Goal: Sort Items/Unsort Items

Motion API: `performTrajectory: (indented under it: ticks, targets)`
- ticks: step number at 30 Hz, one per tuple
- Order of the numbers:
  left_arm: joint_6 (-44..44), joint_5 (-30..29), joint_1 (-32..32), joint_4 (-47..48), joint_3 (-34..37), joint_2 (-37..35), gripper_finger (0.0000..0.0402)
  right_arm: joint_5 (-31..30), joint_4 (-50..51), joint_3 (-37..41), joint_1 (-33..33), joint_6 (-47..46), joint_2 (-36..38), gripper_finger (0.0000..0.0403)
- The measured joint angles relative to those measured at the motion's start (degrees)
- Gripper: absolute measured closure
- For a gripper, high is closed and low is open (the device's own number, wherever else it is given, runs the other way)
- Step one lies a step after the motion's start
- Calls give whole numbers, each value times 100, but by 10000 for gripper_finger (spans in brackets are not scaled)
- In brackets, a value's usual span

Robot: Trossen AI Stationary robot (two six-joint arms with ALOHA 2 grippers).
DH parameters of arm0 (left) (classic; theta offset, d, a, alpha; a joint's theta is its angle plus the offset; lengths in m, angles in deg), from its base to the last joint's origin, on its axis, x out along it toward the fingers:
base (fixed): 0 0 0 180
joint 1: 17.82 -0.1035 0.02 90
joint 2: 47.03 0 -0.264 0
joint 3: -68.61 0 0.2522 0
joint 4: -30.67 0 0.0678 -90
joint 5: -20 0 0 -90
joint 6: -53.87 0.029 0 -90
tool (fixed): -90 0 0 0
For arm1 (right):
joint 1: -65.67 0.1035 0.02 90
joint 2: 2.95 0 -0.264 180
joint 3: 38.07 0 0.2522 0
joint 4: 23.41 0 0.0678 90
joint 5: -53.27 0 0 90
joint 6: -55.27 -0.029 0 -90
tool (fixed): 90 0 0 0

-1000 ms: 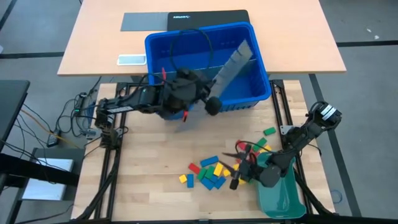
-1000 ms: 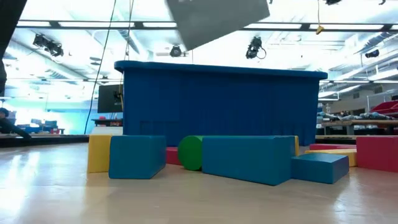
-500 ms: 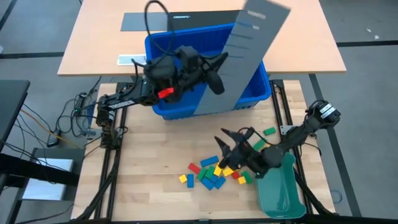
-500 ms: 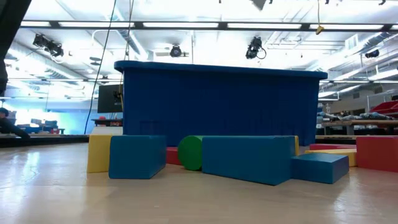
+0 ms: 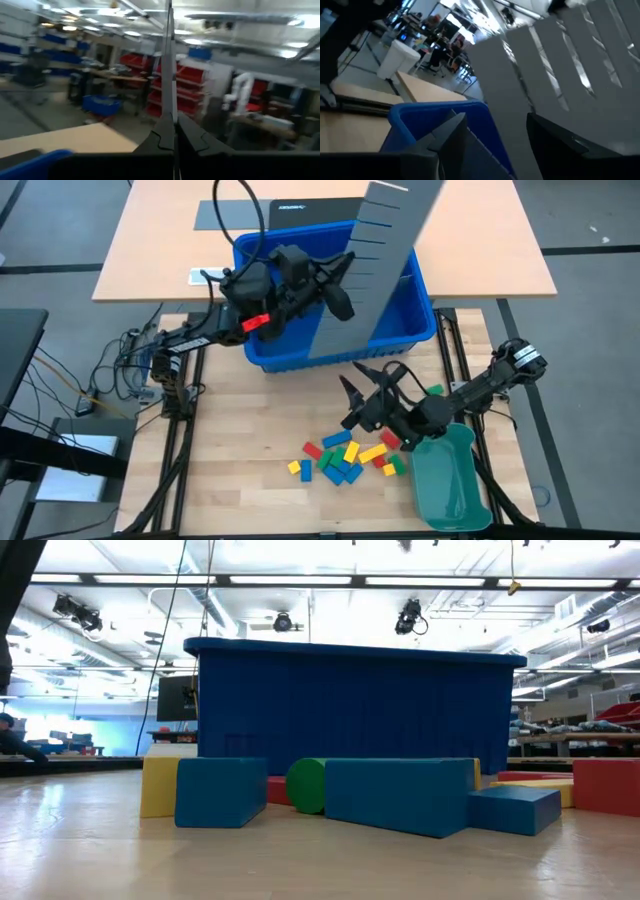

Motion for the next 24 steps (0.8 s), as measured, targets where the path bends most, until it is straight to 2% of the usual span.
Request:
performTrajectory:
  ticks: [4, 8, 11, 13, 18, 24]
  targets:
    - [4, -584, -6, 618, -2, -73, 400, -173, 57, 96, -160, -548, 6, 236]
    - [-2, -1102, -3, 1232, 5, -138, 400, -358, 60, 243, -330, -939, 35, 306]
    - [-1, -1437, -4, 1476, 5, -227, 400, -274, 132, 446, -436, -1429, 172, 369]
    - [-26, -1580, -35, 1566, -2, -253, 400, -139, 426, 611, -478, -1942, 358, 394]
    - [-917, -1655, -317, 2340, -2, -313, 400, 237, 2261, 714, -429, -3893, 841, 398]
    - [-1936, -1578, -693, 3405, 8, -188, 400, 1490, 4478, 705, -507, -6325, 1403, 400]
